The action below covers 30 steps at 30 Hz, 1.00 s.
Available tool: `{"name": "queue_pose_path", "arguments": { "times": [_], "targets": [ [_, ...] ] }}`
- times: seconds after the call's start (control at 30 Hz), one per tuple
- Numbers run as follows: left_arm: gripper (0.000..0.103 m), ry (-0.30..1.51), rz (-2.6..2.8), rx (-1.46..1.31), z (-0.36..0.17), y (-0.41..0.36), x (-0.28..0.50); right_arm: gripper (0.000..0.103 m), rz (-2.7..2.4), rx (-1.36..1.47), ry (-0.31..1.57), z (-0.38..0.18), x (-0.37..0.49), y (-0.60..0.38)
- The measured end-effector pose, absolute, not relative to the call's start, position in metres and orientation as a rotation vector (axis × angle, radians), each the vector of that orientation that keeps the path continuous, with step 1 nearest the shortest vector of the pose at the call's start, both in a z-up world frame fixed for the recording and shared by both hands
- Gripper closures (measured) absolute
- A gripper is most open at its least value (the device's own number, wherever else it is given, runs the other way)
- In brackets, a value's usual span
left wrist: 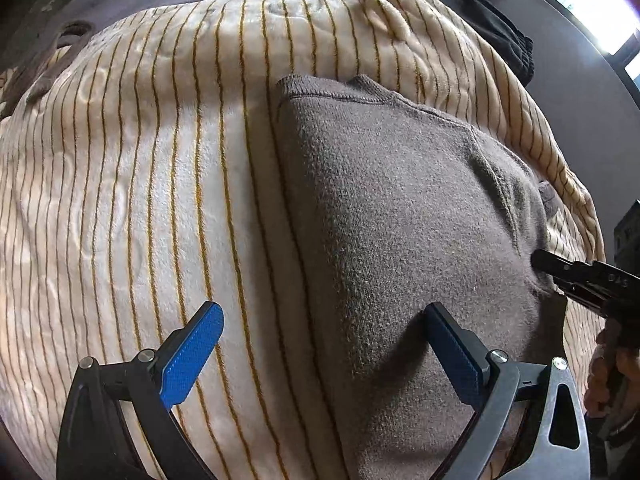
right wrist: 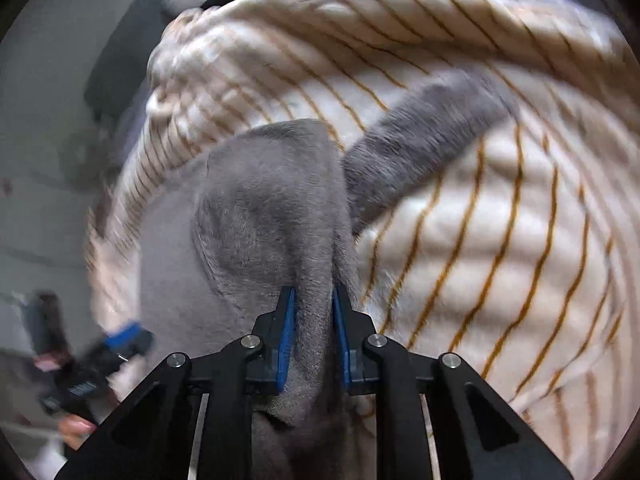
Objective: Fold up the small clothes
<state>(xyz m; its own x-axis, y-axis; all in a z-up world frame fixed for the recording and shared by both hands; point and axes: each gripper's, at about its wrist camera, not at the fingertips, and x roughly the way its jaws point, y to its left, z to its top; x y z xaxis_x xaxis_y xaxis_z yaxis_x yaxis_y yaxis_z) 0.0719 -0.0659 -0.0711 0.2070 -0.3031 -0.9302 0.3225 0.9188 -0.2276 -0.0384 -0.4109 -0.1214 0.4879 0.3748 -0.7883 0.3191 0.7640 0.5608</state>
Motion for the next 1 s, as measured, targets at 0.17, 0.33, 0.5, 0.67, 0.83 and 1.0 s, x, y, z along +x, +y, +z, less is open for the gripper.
{"name": "queue_pose_path", "arguments": {
  "times": [0.17, 0.33, 0.5, 0.67, 0.83, 1.0],
  "targets": [
    [0.003, 1.3, -0.448, 0.017, -0.072, -0.067, 0.073, 0.046, 0.017, 0.799, 1.068, -0.115, -0.059, -0.418],
    [0.003, 1.295, -0.451, 0.027, -0.072, -0.064, 0.073, 0.045, 0.011, 0.832, 1.068, -0.112, -0.08, -0.425],
    [0.003, 1.302, -0.448, 0.037, -0.072, -0.066, 0.072, 0.043, -0.002, 0.857, 1.076, -0.115, -0.092, -0.428],
    [0.001, 1.307, -0.433, 0.024, -0.072, -0.066, 0.072, 0.041, -0.002, 0.865, 1.075, -0.116, -0.091, -0.426],
    [0.001, 1.288, -0.441, -0.021, -0.072, -0.062, 0.069, 0.033, 0.012, 0.86, 1.079, -0.116, -0.089, -0.424],
    [0.001, 1.304, -0.478, -0.07, -0.068, -0.057, 0.075, 0.03, 0.05, 0.866, 1.072, -0.114, -0.085, -0.424]
  ]
}}
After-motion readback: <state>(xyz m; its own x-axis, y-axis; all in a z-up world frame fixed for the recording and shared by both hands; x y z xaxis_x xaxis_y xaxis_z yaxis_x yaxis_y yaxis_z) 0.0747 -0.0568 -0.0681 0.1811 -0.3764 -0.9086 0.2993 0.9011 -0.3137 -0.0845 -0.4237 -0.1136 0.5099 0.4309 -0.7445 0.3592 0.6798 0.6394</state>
